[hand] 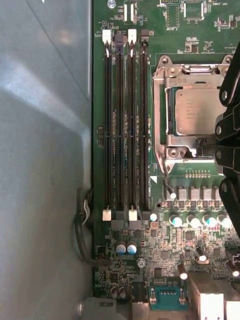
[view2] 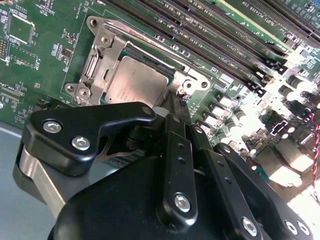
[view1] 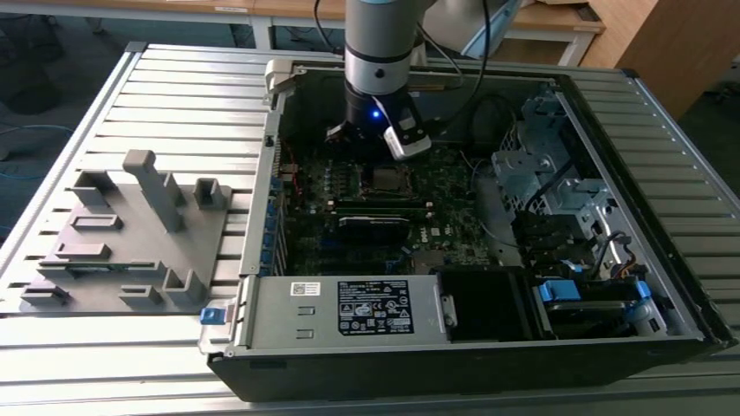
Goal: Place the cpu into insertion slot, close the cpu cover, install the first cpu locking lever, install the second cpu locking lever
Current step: 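Close the cpu cover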
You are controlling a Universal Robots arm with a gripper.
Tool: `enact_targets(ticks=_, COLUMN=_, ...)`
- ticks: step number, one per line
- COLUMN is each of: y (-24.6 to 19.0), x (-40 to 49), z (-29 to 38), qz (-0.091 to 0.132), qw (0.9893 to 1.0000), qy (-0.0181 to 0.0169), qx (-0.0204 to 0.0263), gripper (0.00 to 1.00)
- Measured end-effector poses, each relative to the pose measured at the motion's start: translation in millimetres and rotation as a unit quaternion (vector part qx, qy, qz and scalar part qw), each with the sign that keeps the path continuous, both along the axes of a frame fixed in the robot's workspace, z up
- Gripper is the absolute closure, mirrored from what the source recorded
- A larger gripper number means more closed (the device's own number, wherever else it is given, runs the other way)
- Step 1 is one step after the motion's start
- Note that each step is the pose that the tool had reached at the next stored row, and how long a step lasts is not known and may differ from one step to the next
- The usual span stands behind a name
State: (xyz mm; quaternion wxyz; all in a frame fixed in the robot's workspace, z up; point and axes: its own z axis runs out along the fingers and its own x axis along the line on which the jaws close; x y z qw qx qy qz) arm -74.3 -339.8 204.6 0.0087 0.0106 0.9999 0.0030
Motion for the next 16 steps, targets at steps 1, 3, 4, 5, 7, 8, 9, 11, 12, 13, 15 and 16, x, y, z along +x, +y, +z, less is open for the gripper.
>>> enact_targets(ticks=1, y=0.0, x=-0.2, z=-0.5, qz=0.0, qw=1.0, qy=-0.0004, qx=0.0, gripper=0.9)
enact_targets(ticks=3, y=0.0, x=-0.3, z=-0.9, qz=0.0, qw=1.0, qy=-0.0006, qx=0.0, gripper=0.9)
enact_targets(ticks=4, y=0.0, x=-0.3, z=-0.9, qz=0.0, qw=1.0, qy=-0.0006, qx=-0.0001, gripper=0.9)
enact_targets(ticks=5, y=0.0, x=-0.3, z=-0.9, qz=0.0, qw=1.0, qy=-0.0006, qx=-0.0001, gripper=0.9)
enact_targets(ticks=7, y=0.0, x=-0.3, z=-1.0, qz=0.0, qw=1.0, qy=-0.0006, qx=0.0, gripper=0.9)
enact_targets(ticks=8, y=0.0, x=-0.4, z=-1.3, qz=0.0, qw=1.0, qy=-0.0008, qx=0.0001, gripper=0.9)
enact_targets(ticks=9, y=0.1, x=-0.5, z=-1.9, qz=0.0, qw=1.0, qy=-0.001, qx=0.0002, gripper=0.9)
enact_targets(ticks=11, y=0.0, x=-0.7, z=-3.0, qz=0.0, qw=1.0, qy=-0.0011, qx=0.0, gripper=0.9)
enact_targets(ticks=12, y=0.0, x=-0.8, z=-3.4, qz=0.0, qw=1.0, qy=-0.0011, qx=0.0, gripper=0.9)
enact_targets(ticks=13, y=0.0, x=-0.8, z=-3.4, qz=0.0, qw=1.0, qy=-0.0011, qx=-0.0001, gripper=0.9)
enact_targets(ticks=15, y=0.0, x=-0.8, z=-3.5, qz=0.0, qw=1.0, qy=-0.0011, qx=-0.0001, gripper=0.9)
enact_targets(ticks=16, y=0.0, x=-0.8, z=-3.8, qz=0.0, qw=1.0, qy=-0.0012, qx=0.0001, gripper=0.9)
